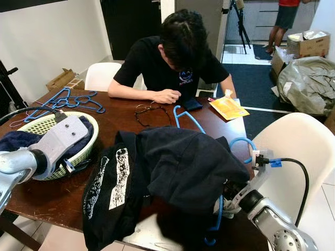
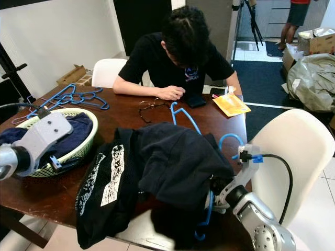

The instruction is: Hang hanger

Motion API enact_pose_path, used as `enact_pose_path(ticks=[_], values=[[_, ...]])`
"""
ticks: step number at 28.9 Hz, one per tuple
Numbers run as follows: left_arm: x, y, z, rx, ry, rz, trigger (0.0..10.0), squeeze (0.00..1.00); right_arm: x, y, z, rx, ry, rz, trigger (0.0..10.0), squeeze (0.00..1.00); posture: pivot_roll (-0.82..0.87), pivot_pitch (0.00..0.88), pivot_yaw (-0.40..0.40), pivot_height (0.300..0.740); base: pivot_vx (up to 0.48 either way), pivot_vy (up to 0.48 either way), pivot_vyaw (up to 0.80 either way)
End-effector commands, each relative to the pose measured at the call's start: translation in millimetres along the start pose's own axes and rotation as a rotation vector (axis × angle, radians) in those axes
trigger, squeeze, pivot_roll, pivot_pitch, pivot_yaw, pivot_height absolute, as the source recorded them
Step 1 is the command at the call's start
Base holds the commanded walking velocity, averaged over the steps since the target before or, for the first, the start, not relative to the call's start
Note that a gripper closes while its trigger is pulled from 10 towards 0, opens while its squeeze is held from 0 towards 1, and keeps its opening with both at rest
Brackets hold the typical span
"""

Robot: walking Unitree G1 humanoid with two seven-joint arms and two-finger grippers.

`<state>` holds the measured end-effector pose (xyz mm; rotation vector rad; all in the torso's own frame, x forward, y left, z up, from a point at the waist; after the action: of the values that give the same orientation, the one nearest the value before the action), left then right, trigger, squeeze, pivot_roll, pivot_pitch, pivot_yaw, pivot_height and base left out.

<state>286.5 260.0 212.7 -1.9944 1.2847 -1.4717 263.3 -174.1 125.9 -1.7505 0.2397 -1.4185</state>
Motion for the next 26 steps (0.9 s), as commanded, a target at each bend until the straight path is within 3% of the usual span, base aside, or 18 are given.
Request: enact_pose_path(ticks=[1,2,4,5,7,8,9,11,12,13,14,15,18,20,22,23,25,26], values=[[-1.8,-6.3,-0.9,0.04,-0.003,-0.002,10.0,1.0,-2.4,0.8,-1.5,-0.008,-0.013,0.005,10.0,0.0,-0.01,0.0,0.033,0.74,0.0,0.0,0.0],[-3.8,-11.5,6.0,0.109,0.039,-0.115,10.0,1.0,-1.9,1.0,-1.6,-0.009,-0.012,0.004,10.0,0.0,-0.01,0.0,0.034,0.74,0.0,0.0,0.0],[-3.8,-11.5,6.0,0.109,0.039,-0.115,10.0,1.0,-1.9,1.0,-1.6,-0.009,-0.012,0.004,10.0,0.0,-0.01,0.0,0.034,0.74,0.0,0.0,0.0],[-12.7,-20.5,15.9,0.232,0.088,-0.374,10.0,0.0,-1.3,1.3,-1.8,-0.012,-0.01,0.001,10.0,0.0,-0.02,0.0,0.035,0.74,0.0,0.0,0.0],[-26.3,-20.7,32.7,0.348,0.203,-0.852,10.0,0.0,-0.1,1.7,-2.4,-0.017,-0.005,-0.003,10.0,0.0,-0.03,0.0,0.036,0.74,0.0,0.0,0.0],[-30.9,-20.0,37.5,0.375,0.255,-1.033,10.0,0.0,0.4,1.8,-2.6,-0.02,-0.004,-0.004,10.0,0.0,-0.03,0.0,0.036,0.74,0.0,0.0,0.0],[-30.9,-20.0,37.5,0.375,0.255,-1.033,10.0,0.0,0.4,1.8,-2.6,-0.02,-0.004,-0.004,10.0,0.0,-0.03,0.0,0.036,0.74,0.0,0.0,0.0],[-34.2,-21.7,41.0,0.396,0.323,-1.208,10.0,0.0,1.1,2.0,-2.9,-0.021,-0.003,-0.005,10.0,0.0,-0.03,0.0,0.032,0.74,0.0,0.0,0.0],[-34.2,-21.7,41.0,0.396,0.323,-1.208,10.0,0.0,1.1,2.0,-2.9,-0.021,-0.003,-0.005,10.0,0.0,-0.03,0.0,0.032,0.74,0.0,0.0,0.0],[-36.5,-23.3,42.8,0.407,0.354,-1.296,10.0,0.0,1.5,2.1,-3.1,-0.022,-0.003,-0.005,10.0,0.0,-0.03,0.0,0.031,0.74,0.0,0.0,0.0],[-36.5,-23.3,42.8,0.407,0.354,-1.296,10.0,0.0,1.5,2.1,-3.1,-0.022,-0.003,-0.005,10.0,0.0,-0.03,0.0,0.031,0.74,0.0,0.0,0.0],[-38.1,-24.4,44.6,0.416,0.373,-1.349,10.0,0.0,1.7,2.1,-3.2,-0.022,-0.004,-0.005,10.0,0.0,-0.03,0.0,0.031,0.74,0.0,0.0,0.0],[-38.1,-24.4,44.6,0.416,0.373,-1.349,10.0,0.0,1.7,2.1,-3.2,-0.022,-0.004,-0.005,10.0,0.0,-0.03,0.0,0.031,0.74,0.0,0.0,0.0],[-41.4,-23.0,55.8,0.415,0.413,-1.529,10.0,0.0,2.8,2.2,-3.3,-0.024,-0.005,-0.007,10.0,0.0,-0.04,0.0,0.031,0.74,0.0,0.0,0.0],[-41.4,-23.0,55.8,0.415,0.413,-1.529,10.0,0.0,2.8,2.2,-3.3,-0.024,-0.005,-0.007,10.0,0.0,-0.04,0.0,0.031,0.74,0.0,0.0,0.0],[-40.5,-21.1,62.0,0.403,0.43,-1.603,10.0,0.0,3.2,2.3,-3.4,-0.025,-0.004,-0.009,10.0,0.0,-0.04,0.0,0.031,0.74,0.0,0.0,0.0],[-40.5,-21.1,62.0,0.403,0.43,-1.603,10.0,0.0,3.2,2.3,-3.4,-0.025,-0.004,-0.009,10.0,0.0,-0.04,0.0,0.031,0.74,0.0,0.0,0.0],[-39.5,-17.4,69.9,0.383,0.417,-1.678,10.0,0.0,3.8,2.3,-3.5,-0.027,-0.004,-0.011,10.0,0.0,-0.04,0.0,0.032,0.74,0.0,0.0,0.0]])
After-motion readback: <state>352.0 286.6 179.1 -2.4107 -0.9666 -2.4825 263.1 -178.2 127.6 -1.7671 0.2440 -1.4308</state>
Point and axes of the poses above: a point about 5 cm out from each wrist's last joint towards the gripper, its own z axis pointing out of the wrist towards the gripper, its own x axis along the axis of the wrist's last joint, y = z × x, the point moved 1 cm from there along z, pointing out of the wrist towards the gripper, and after that the axes turned 13 degrees about z, right-handed, at the moved point
